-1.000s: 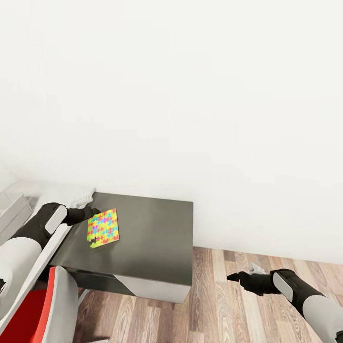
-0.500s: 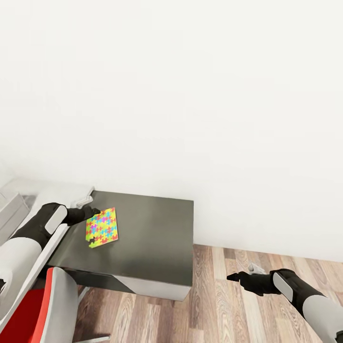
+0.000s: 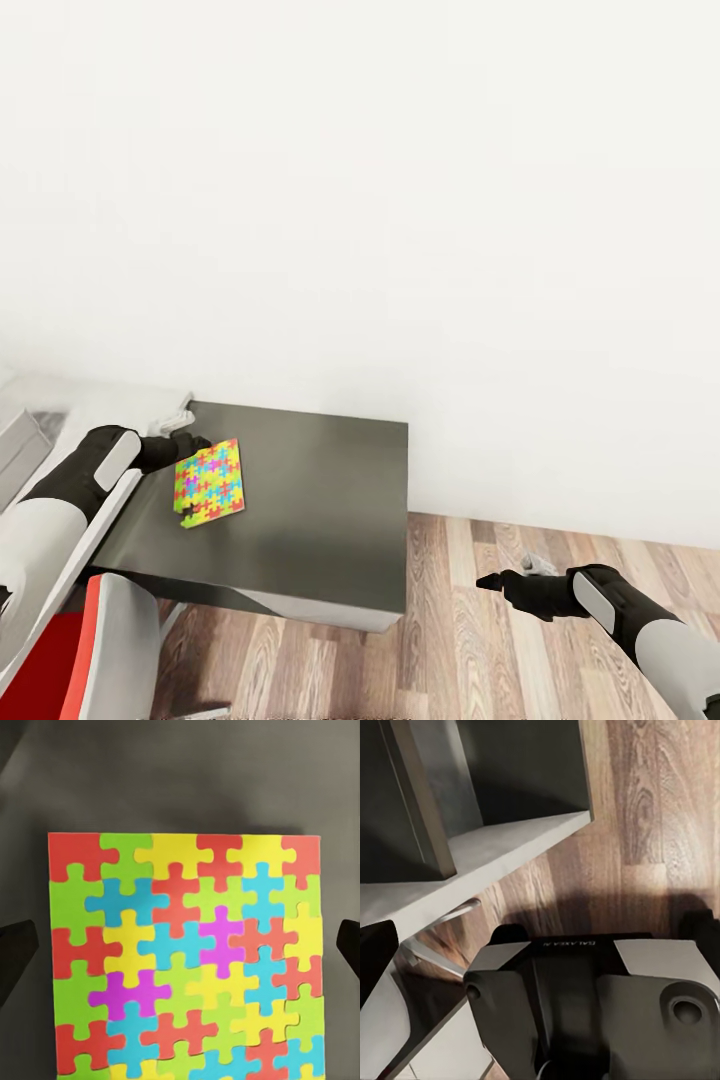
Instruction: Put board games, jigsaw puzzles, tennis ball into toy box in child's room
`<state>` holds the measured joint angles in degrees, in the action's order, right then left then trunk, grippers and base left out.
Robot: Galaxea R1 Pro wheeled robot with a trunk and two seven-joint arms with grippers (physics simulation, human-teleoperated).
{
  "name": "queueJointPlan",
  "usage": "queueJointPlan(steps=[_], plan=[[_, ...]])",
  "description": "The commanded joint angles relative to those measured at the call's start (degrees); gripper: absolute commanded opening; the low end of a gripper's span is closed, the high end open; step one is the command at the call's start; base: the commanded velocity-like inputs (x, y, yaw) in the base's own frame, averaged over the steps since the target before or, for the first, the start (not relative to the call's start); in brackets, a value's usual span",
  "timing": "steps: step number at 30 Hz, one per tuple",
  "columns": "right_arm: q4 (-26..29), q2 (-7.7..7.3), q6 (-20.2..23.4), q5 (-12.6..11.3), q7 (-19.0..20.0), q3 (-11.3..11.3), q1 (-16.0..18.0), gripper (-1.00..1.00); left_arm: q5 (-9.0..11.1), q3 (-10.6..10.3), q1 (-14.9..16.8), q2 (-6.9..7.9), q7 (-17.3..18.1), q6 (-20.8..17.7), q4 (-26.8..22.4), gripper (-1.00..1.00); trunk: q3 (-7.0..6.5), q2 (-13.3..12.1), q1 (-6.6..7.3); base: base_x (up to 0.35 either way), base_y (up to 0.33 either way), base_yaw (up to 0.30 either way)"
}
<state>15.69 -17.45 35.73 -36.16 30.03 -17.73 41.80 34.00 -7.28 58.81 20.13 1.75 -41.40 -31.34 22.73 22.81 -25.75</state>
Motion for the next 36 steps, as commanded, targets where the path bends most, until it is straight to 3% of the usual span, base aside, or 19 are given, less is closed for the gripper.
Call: queueJointPlan(steps=[1, 36], plan=[[0.05, -0.04, 0.21, -0.13, 0.12, -0.2, 0.04, 1.0, -0.14, -0.28, 0.06, 0.07, 0.18, -0.14, -0.03, 1.0, 0.19, 0.11, -0.03, 0.004, 0.0, 0.0], [0.05, 0.05, 0.21, -0.05, -0.35, -0.2, 0.04, 1.0, -0.16, 0.84, 0.05, 0.37, 0.0, -0.17, -0.04, 1.0, 3.45, 0.11, -0.03, 0.018, 0.0, 0.0]])
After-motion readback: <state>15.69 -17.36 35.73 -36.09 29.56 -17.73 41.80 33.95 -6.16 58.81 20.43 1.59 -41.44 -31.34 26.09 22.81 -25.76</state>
